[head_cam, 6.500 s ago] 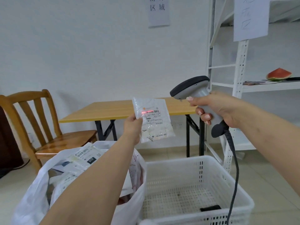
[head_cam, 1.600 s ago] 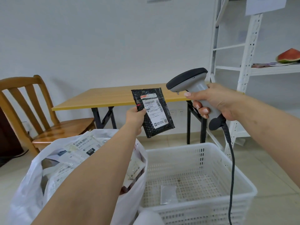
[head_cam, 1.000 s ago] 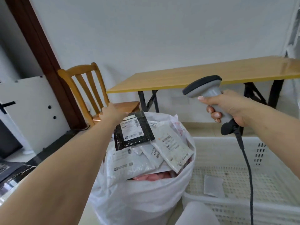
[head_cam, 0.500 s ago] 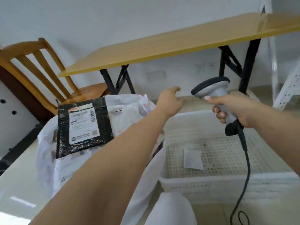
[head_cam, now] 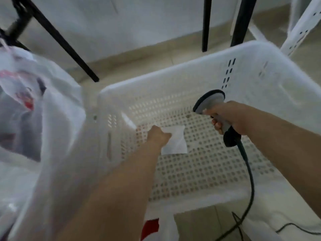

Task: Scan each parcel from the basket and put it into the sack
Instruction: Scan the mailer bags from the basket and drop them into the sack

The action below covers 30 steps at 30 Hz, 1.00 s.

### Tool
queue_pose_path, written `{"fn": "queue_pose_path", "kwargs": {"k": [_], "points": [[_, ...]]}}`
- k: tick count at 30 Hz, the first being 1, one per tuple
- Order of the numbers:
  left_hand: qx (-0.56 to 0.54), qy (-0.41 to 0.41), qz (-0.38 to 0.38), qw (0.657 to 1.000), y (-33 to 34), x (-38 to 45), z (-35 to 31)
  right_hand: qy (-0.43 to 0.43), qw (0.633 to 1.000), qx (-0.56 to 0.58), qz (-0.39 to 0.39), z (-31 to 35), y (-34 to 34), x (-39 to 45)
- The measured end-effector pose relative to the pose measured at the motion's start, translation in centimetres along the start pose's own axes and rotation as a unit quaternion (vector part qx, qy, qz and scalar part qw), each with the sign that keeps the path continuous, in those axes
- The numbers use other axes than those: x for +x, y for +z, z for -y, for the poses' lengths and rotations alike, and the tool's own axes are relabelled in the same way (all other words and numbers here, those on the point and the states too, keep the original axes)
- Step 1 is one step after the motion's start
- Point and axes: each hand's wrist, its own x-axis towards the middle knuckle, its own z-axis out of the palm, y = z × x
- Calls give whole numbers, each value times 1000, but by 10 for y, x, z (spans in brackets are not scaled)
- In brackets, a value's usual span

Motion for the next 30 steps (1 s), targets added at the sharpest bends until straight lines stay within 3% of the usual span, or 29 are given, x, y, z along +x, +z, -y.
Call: {"fn": "queue_pose_path", "kwargs": {"k": [4,6,10,17,22,26,30], "points": [[-11,-83,-2,996,73,97,34,49,999,-17,14,-14,-3,82],[-53,-141,-23,988,96,118,37,62,998,-22,22,-22,-4,109],[-18,-193,-27,981,126,136,47,86,995,-16,38,-39,-8,140],[-98,-111,-32,989,123,110,33,92,995,27,22,-40,-29,118],[-295,-77,-76,949,59,34,-17,62,997,45,-9,-6,-29,44],[-268,51,-95,957,-8,-46,-54,-13,998,58,-11,16,-25,-49],[-259,166,-124,943,-74,-137,-83,-123,990,76,-5,28,-30,-153]]}}
